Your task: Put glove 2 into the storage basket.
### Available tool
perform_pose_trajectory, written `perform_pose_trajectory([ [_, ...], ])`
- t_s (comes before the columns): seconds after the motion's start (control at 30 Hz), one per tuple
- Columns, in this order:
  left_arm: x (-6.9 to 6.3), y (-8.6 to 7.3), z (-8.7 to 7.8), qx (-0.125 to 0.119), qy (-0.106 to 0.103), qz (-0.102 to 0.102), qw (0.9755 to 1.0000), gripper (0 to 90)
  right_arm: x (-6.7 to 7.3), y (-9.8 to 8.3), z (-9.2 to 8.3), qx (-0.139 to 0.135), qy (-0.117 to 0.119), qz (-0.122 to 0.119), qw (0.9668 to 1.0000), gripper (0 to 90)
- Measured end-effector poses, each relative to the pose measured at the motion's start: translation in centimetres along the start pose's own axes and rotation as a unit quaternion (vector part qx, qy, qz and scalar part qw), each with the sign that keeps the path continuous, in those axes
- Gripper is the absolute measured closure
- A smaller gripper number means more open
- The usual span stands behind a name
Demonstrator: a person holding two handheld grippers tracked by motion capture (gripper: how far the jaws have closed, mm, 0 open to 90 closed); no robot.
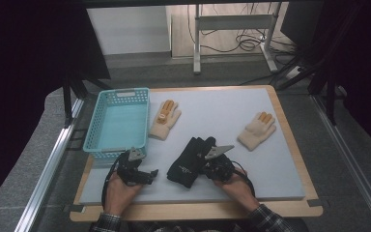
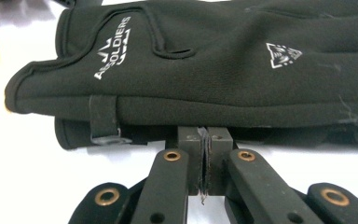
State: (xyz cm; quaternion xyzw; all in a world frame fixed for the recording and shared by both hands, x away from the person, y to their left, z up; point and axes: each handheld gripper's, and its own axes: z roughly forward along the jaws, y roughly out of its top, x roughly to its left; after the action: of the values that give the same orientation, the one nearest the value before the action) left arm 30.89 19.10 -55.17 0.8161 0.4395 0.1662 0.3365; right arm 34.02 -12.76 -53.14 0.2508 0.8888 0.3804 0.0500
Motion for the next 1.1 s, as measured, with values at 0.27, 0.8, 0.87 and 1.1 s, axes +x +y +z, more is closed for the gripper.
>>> perform_pose_trajectory([
  [0.27,0.1,0.0,0.0,-0.001,-0.005,-0.003,1.0000,1.5,0.4,1.1,1.3,-0.003,-0.004,-0.009,0.9999,82.2],
  [0.8,0.2,-0.1,0.1,0.000,-0.007,-0.004,1.0000,1.5,-3.6,-1.7,-5.4,-0.037,-0.082,0.021,0.9957,52.8],
  [0.87,0.2,-0.1,0.1,0.000,-0.008,-0.005,1.0000,1.5,-4.3,-2.4,-6.1,-0.037,-0.098,0.032,0.9940,47.9],
  [1.1,0.2,-0.1,0.1,0.001,-0.010,-0.009,0.9999,1.6,-6.2,-5.0,-7.8,-0.042,-0.142,0.069,0.9866,35.7],
])
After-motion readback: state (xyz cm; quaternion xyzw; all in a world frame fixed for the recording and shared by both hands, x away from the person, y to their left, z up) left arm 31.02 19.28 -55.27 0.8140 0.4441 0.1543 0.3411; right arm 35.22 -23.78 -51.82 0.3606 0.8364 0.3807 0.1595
